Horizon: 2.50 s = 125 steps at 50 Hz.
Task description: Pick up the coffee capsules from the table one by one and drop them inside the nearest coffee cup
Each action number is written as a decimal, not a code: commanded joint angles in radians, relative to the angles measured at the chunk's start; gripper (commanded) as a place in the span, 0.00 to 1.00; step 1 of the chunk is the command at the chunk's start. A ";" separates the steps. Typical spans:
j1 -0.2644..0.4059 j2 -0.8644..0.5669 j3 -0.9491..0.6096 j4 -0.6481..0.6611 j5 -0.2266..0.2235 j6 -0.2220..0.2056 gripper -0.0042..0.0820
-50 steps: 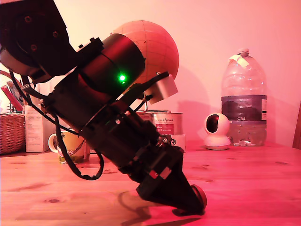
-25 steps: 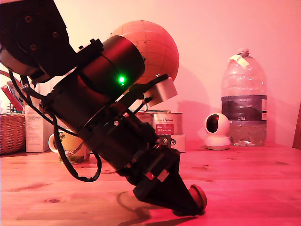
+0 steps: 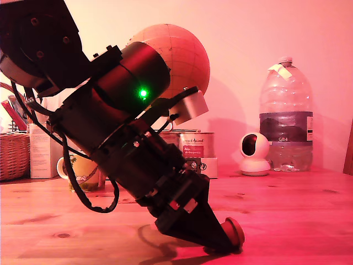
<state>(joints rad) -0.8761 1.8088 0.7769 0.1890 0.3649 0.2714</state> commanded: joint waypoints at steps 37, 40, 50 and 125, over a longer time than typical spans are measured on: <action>0.003 -0.138 -0.002 -0.040 0.020 -0.027 0.13; 0.008 -0.156 -0.004 -0.041 0.020 -0.038 0.13; 0.027 -0.237 -0.035 -0.036 0.018 -0.050 0.13; 0.281 -1.055 -0.431 -0.091 -0.573 -0.429 0.13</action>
<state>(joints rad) -0.6044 0.7689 0.3676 0.1127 -0.1879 -0.1505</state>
